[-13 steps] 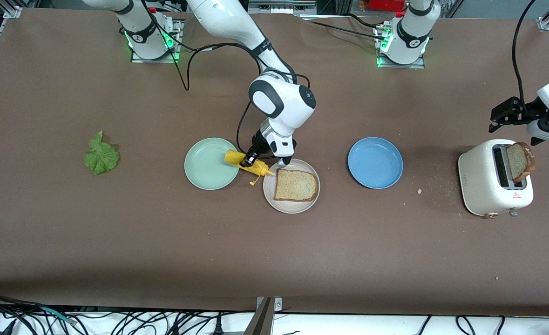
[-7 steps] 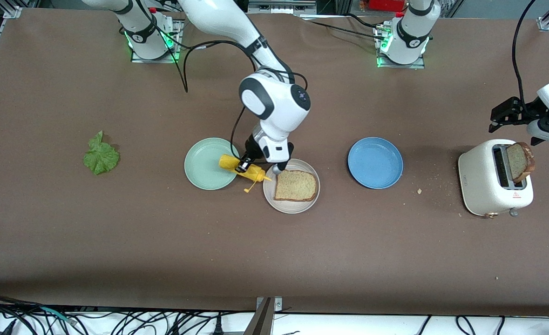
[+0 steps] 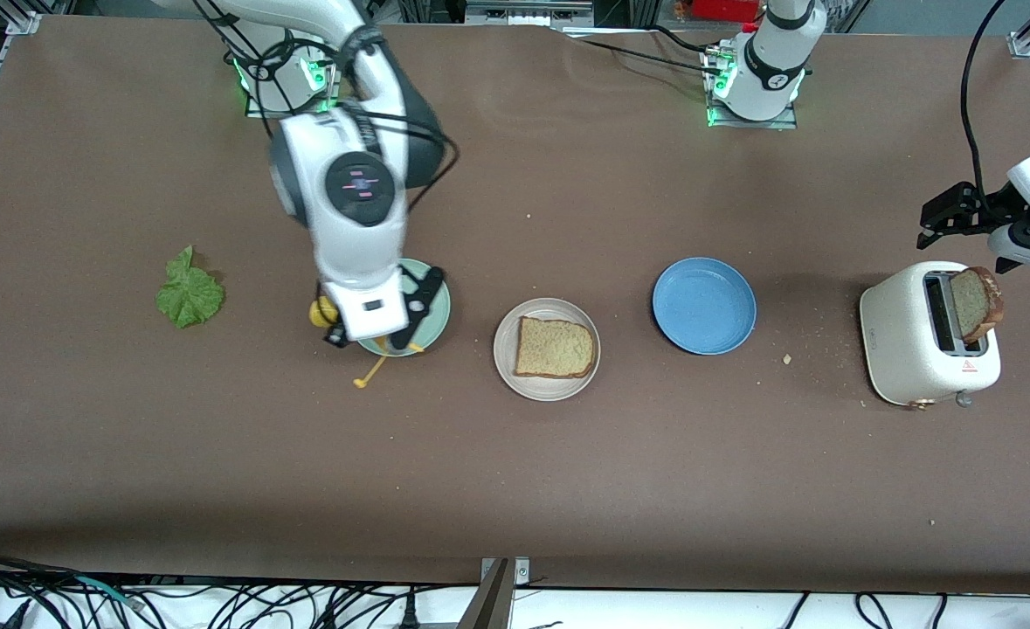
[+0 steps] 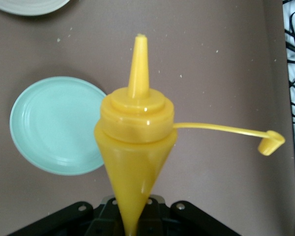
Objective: Make sandwich in beige plate with both arms
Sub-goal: 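Carry the mustard bottle back beside the lettuce with the right gripper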
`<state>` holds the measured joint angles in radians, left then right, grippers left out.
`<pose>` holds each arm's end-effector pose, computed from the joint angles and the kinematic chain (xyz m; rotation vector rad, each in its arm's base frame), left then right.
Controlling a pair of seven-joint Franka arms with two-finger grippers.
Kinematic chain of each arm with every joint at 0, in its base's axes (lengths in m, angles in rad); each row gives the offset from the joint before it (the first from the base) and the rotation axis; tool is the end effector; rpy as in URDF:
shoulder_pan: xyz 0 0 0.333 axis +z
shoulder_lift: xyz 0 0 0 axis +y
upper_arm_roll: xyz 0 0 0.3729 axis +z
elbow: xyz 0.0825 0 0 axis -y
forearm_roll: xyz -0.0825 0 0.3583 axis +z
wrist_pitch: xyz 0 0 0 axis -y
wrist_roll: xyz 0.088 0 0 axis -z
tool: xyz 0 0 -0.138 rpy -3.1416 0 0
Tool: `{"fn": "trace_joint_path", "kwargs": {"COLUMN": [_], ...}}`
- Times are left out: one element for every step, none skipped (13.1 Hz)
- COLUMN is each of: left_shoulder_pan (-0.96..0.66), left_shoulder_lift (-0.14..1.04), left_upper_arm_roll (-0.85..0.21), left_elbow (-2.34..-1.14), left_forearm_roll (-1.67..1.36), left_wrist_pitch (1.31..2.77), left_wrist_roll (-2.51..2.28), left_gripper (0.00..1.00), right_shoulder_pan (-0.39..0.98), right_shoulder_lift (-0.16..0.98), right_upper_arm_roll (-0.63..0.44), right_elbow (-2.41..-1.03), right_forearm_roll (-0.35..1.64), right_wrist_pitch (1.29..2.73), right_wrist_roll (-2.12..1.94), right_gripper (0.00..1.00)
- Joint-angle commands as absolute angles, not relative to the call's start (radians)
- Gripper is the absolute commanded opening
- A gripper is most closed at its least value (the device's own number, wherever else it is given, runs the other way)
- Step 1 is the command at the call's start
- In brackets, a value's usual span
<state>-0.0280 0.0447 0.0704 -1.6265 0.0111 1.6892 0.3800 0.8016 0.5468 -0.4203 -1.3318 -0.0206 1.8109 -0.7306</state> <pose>0.5538 0.0240 0.6117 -3.0791 0.5268 -0.0230 0.6278 0.3211 0.4606 2.4290 1.6083 -0.0914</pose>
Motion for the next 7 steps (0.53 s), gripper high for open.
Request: {"fn": "trace_joint_path", "kwargs": {"left_shoulder_pan": [-0.028,-0.028,-0.028,-0.028,-0.028,-0.028,-0.028], "left_shoulder_lift": [0.04,0.04,0.04,0.04,0.04,0.04,0.04], "left_upper_arm_roll": [0.069,0.069,0.069,0.069,0.069,0.069,0.069], "left_elbow": [-1.623,-1.623,-1.623,-1.623,-1.623,-1.623,-1.623], "left_forearm_roll": [0.031,0.031,0.031,0.031,0.031,0.031,0.032], "left_wrist_pitch": [1.686,1.686,1.686,1.686,1.686,1.69,1.692], "left_wrist_roll": [0.39,0.39,0.39,0.39,0.39,0.39,0.39], "left_gripper": [1.0,1.0,1.0,1.0,1.0,1.0,1.0], "right_shoulder_pan": [0.7,0.654,0.608,0.568,0.539,0.525,0.522], "right_shoulder_lift": [0.402,0.364,0.332,0.31,0.301,0.301,0.301], "right_upper_arm_roll": [-0.402,-0.403,-0.403,-0.413,-0.435,-0.475,-0.518], "right_elbow": [-1.462,-1.507,-1.547,-1.581,-1.604,-1.627,-1.659], "right_forearm_roll": [0.087,0.122,0.183,0.243,0.315,0.389,0.475], "right_wrist_pitch": [1.813,1.821,1.822,1.824,1.824,1.824,1.827], "right_wrist_roll": [-0.904,-0.984,-1.059,-1.147,-1.239,-1.343,-1.439], "right_gripper": [0.0,0.0,0.0,0.0,0.0,0.0,0.0]}}
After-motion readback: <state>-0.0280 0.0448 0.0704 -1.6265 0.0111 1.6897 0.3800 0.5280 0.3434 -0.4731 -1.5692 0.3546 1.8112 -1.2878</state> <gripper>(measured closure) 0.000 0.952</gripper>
